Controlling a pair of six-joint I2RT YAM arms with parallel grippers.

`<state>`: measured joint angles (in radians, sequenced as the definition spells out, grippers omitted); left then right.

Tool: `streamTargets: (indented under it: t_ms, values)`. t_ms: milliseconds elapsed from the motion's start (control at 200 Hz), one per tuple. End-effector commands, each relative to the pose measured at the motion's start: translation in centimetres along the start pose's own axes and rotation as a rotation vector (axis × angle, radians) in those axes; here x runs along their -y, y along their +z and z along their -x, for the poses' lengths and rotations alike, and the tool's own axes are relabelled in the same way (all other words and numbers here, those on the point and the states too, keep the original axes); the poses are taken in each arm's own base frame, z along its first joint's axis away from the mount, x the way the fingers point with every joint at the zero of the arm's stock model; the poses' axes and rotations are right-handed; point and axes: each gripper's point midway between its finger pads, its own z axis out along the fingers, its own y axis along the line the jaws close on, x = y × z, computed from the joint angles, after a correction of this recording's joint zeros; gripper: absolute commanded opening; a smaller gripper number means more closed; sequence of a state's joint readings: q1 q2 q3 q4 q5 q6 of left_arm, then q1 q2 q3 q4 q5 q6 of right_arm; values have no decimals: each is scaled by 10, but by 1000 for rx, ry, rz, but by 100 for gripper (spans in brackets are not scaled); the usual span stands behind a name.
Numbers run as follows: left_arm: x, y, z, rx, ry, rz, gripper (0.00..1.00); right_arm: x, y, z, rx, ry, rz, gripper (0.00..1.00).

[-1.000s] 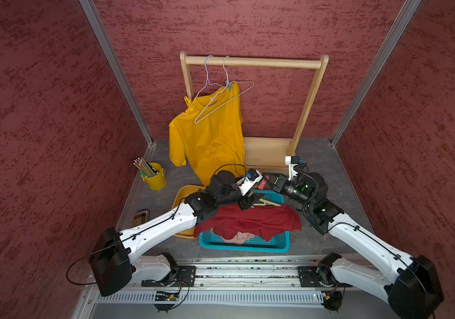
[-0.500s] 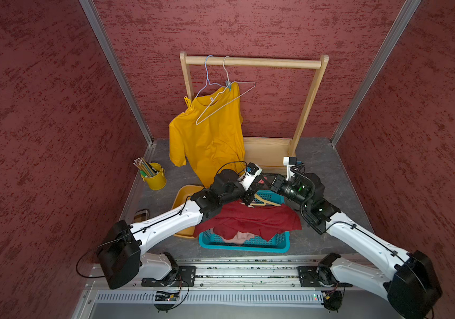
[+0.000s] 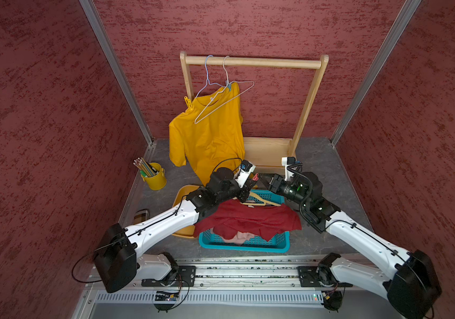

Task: Remove the clothespins securing t-shirts to the hanger
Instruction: Place the clothespin in the storage box.

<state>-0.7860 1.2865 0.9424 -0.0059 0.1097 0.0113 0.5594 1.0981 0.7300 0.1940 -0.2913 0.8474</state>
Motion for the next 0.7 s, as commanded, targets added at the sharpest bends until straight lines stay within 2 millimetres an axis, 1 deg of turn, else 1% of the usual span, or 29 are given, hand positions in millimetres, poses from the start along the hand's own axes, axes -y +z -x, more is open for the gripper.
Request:
streamTargets:
  t_ms: [0, 85, 185, 270, 361, 426, 536, 616, 696]
  values:
    - [-25, -21, -9, -16, -56, 102, 0, -2, -2, 18, 49, -84, -70, 50]
    - [-45, -40, -19, -34, -107, 174, 0, 3, -1, 21, 55, -115, -101, 52]
    - [-74, -64, -39, -68, -191, 274, 0, 9, 6, 21, 46, -130, -121, 55]
    - [-101, -89, -58, -85, -277, 378, 0, 18, 18, 14, 1, -133, -133, 55]
    - [-128, -114, -85, -106, -395, 488, 1, 28, 34, 3, -68, -127, -139, 55]
    - [-144, -131, -104, -111, -482, 550, 2, 37, 45, -8, -119, -116, -145, 55]
    - [-161, -151, -133, -97, -628, 605, 4, 47, 60, -20, -181, -97, -142, 55]
    - [-169, -160, -151, -91, -720, 618, 6, 53, 66, -25, -205, -91, -150, 55]
    - [-176, -165, -167, -93, -807, 635, 9, 57, 68, -24, -206, -95, -173, 55]
